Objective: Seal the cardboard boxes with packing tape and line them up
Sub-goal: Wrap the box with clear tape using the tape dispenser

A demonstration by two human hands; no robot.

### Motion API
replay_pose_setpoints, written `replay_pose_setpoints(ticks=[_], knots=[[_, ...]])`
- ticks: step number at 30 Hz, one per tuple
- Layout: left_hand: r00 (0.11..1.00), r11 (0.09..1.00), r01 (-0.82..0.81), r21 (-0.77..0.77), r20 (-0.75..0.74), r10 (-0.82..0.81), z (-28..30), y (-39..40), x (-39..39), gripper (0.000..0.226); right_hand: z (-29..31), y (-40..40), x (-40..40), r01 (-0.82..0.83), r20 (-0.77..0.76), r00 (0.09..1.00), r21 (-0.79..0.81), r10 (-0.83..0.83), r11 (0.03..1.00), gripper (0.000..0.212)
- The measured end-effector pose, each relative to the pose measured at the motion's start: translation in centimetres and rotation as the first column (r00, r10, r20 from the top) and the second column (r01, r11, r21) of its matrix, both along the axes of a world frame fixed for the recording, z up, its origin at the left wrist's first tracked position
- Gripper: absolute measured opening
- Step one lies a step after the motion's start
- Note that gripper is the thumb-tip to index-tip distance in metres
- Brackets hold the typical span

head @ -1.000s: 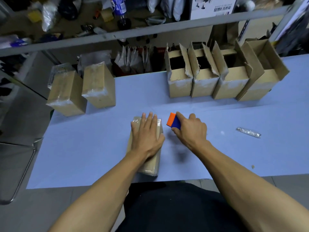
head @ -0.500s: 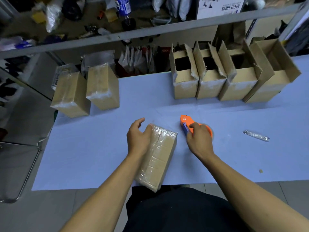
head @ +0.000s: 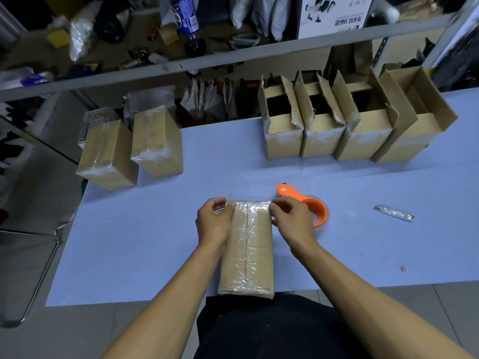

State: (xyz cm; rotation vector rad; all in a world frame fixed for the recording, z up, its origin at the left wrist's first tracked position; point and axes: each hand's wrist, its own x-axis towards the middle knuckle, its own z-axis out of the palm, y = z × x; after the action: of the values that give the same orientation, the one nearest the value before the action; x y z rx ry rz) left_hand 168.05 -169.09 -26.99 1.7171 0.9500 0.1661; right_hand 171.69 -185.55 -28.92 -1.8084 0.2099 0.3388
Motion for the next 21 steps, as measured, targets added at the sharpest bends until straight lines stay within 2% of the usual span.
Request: replay_pose_setpoints(ticks=[3, 9, 12, 16, 19, 21], knots=[[1.0, 1.0, -0.015, -0.015, 0.008, 0.015, 0.1, -0.3, -0.1, 0.006, -0.1, 0.4, 0.3, -0.047, 0.011, 0.999, -0.036, 0.047, 0.998, 0.031], [0.999, 1.0, 0.013, -0.013, -0.035, -0.013, -0.2, -0.1, -0.1, 0.017, 0.9, 0.8, 0.0, -0.029, 0.014, 0.999, -0.039, 0.03, 0.999, 0.019], [1.0, 0.999, -0.003, -0.037, 0.004, 0.004, 0.0, -0.1, -0.3, 0.019, 1.6, 1.3, -0.1, 0.0, 0.025, 1.0, -0.014, 0.001, 1.0, 0.017], [0.982, 0.998, -0.061, 0.004, 0.179, 0.059, 3.4, 0.5, 1.5, 0.017, 5.2, 2.7, 1.7, 0.042, 0.177, 0.983, 0.039, -0.048, 0.998, 0.018], [0.918, 0.986, -0.117, 0.115, 0.392, 0.063, 7.0, 0.7, 3.5, 0.015, 8.5, 3.9, 3.9, 0.089, 0.357, 0.927, 0.101, -0.119, 0.991, 0.014], [0.876, 0.973, -0.154, 0.175, 0.48, 0.052, 8.1, 0.4, 4.2, 0.013, 9.4, 4.7, 5.3, 0.119, 0.443, 0.884, 0.102, -0.152, 0.988, 0.012]])
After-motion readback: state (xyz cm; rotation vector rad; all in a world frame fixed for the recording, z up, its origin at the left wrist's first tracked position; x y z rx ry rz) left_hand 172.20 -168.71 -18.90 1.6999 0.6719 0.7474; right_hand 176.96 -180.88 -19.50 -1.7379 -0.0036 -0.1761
